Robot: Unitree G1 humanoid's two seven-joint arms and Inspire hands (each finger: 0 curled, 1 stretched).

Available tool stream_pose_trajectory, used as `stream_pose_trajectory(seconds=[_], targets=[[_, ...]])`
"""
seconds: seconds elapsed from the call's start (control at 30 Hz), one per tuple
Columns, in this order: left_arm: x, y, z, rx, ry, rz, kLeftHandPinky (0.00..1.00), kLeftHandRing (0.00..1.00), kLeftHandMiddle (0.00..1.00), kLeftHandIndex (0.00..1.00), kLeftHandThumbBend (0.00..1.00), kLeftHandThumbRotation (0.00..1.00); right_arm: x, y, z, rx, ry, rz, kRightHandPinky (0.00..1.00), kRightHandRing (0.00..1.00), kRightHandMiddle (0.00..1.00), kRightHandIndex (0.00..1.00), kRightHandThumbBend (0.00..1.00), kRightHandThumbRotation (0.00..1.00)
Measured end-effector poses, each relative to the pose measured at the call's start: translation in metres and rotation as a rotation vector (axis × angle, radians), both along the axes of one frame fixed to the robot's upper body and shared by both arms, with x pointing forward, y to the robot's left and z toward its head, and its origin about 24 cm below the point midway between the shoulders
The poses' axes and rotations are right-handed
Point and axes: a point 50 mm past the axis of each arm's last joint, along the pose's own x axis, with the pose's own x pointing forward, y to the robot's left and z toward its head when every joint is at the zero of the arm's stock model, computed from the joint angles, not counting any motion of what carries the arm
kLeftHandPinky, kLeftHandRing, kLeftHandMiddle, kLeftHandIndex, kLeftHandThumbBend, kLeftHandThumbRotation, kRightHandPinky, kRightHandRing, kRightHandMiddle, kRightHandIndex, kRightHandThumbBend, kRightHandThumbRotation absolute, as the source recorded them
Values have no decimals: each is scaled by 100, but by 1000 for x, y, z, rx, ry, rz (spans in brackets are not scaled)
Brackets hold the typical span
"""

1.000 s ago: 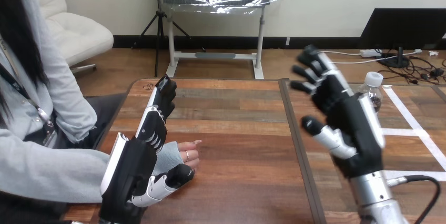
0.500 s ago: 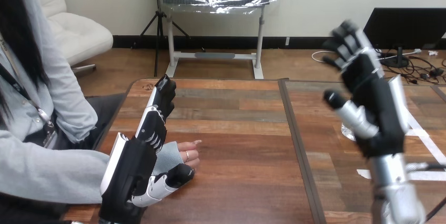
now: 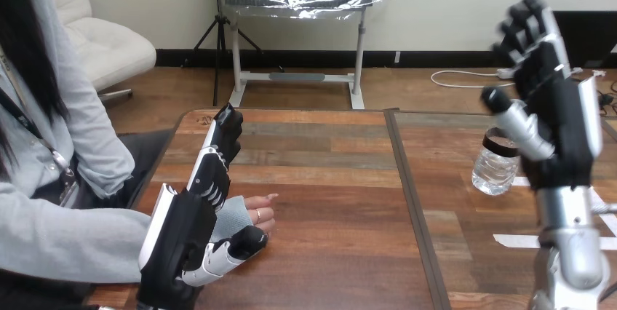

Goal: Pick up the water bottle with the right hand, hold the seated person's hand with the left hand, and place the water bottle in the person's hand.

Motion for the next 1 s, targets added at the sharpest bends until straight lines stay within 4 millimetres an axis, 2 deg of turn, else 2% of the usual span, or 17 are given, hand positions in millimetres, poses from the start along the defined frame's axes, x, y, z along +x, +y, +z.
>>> stream_pose_trajectory(seconds=[0.4,1.0], targets=[[0,0,0,2,0,1,100,100,100,100,100,71,9,-12,3,15,54,-65,94,97,97,98,100,60],[0,1,0,2,0,1,100,100,100,100,100,71,16,-17,-13,75,219,-122,98,99,97,99,100,56]])
